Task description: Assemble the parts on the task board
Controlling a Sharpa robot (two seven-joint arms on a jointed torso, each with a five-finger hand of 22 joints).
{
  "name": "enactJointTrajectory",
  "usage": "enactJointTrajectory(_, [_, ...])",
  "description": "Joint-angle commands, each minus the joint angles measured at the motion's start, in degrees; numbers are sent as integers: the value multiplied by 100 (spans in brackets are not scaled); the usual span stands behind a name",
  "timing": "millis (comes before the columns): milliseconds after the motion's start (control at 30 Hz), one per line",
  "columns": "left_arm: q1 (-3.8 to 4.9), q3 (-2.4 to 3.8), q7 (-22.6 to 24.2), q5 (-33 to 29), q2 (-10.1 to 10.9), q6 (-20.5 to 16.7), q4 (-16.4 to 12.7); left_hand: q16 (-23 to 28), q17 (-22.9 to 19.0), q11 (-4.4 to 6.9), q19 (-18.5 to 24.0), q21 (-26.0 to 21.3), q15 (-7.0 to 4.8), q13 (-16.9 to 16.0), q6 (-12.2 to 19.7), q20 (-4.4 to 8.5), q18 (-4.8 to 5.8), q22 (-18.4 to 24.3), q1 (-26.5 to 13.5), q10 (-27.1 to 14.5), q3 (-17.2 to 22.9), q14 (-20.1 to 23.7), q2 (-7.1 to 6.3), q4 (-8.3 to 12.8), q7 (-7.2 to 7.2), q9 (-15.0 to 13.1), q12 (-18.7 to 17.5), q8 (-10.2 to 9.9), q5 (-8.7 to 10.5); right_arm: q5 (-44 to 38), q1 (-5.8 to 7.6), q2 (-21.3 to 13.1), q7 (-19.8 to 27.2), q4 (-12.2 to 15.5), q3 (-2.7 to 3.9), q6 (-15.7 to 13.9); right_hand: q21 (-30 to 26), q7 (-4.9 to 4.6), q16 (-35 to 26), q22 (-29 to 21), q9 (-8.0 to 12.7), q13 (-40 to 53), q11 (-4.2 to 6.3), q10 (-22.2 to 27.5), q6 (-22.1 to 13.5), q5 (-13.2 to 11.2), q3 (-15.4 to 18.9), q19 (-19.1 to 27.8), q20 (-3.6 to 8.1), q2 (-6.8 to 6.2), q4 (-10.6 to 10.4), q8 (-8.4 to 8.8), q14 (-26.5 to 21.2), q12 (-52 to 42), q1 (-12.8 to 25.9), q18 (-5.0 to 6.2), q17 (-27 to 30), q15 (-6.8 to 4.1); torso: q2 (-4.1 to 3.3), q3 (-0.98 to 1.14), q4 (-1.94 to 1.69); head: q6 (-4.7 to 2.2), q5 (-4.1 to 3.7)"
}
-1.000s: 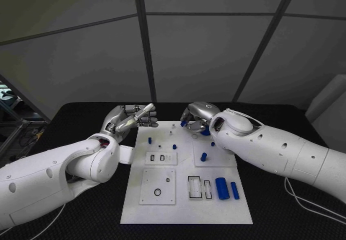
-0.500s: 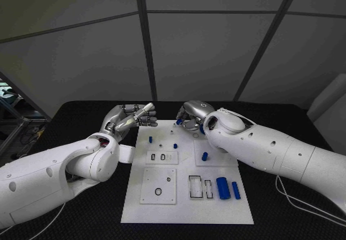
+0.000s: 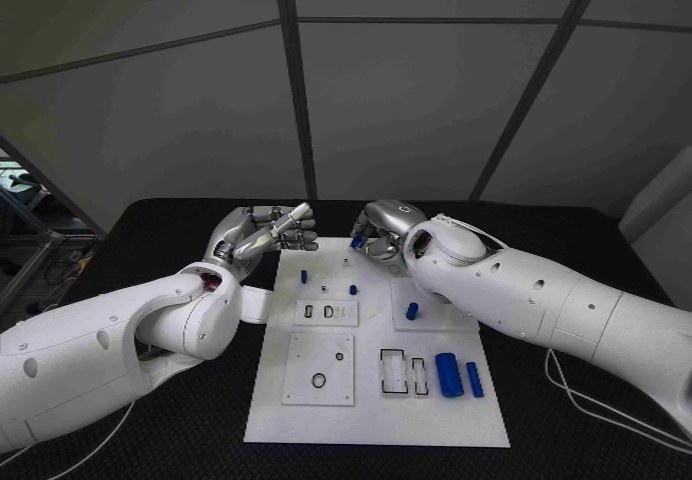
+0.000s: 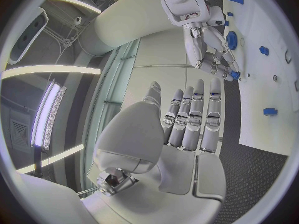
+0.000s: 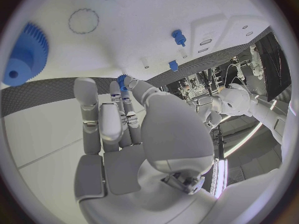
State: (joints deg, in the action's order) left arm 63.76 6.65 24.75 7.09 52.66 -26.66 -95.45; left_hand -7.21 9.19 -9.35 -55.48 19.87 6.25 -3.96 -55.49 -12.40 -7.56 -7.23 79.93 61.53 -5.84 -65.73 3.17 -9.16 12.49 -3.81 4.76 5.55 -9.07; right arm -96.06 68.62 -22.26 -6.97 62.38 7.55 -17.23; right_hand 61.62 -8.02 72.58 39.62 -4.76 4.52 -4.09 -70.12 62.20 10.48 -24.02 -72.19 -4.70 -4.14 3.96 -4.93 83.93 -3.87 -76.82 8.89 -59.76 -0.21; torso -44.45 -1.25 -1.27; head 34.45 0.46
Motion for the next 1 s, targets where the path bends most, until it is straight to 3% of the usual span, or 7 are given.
enactJointTrajectory(33, [13, 7, 25, -3, -7, 70, -27, 17, 5, -20, -39, -27, 24, 8, 11, -5, -287, 5, -63, -3, -22, 8, 14, 1, 42, 9, -29, -40, 8, 27, 15, 42, 49, -35, 2, 104, 39, -26, 34, 7, -6, -8, -28, 8, 5, -25, -11, 10, -39, -28, -37, 31, 184, 25, 43, -50, -5, -20, -6, -2, 6, 18, -4])
enactJointTrajectory(267, [13, 7, 21, -3, -17, 71, -40, 17, 5, -20, -39, -27, 24, 8, 11, -5, -287, 5, -63, -3, -22, 8, 14, 1, 42, 9, -29, -40, 8, 29, 15, 125, 52, -109, 0, 172, 50, -28, 44, 16, -4, -12, -34, 29, -7, -36, -17, 16, -44, -37, -52, 42, 184, 29, 58, -51, -15, -15, -9, 0, 0, 60, 12])
enactJointTrajectory(600, [15, 7, 15, -3, -19, 78, -51, 17, 5, -20, -39, -27, 24, 8, 11, -5, -287, 5, -63, -3, -22, 8, 14, 1, 42, 9, -29, -40, 8, 30, 15, 202, 24, -222, -1, 255, 69, -47, 100, 21, 7, -33, -63, 144, -75, -60, -42, 56, -66, -80, -95, 88, 189, 39, 92, -50, -75, 7, -7, 0, 7, 65, 19])
enactJointTrajectory(833, [16, 7, 10, -3, -20, 85, -51, 17, 5, -20, -39, -27, 24, 8, 11, -5, -287, 5, -63, -3, -22, 8, 14, 1, 42, 9, -29, -40, 8, 30, 16, 225, -17, -265, -2, 376, -69, -141, -56, -223, 83, -85, -195, 800, -488, -397, 23, 274, -165, -228, -193, 142, 78, 38, 178, -7, 222, 115, -7, -1, 10, 68, 22])
enactJointTrajectory(1000, [16, 7, 7, -3, -16, 87, -49, 17, 5, -20, -39, -27, 24, 8, 11, -5, -287, 5, -63, -3, -22, 8, 14, 1, 42, 9, -29, -40, 8, 30, 16, 206, -9, -214, -3, 391, -204, -101, -180, -442, 91, -79, -227, 1189, -765, -427, 195, 435, -203, -268, -207, 139, -22, 6, 134, 39, 448, 137, -3, 2, 12, 81, 23])
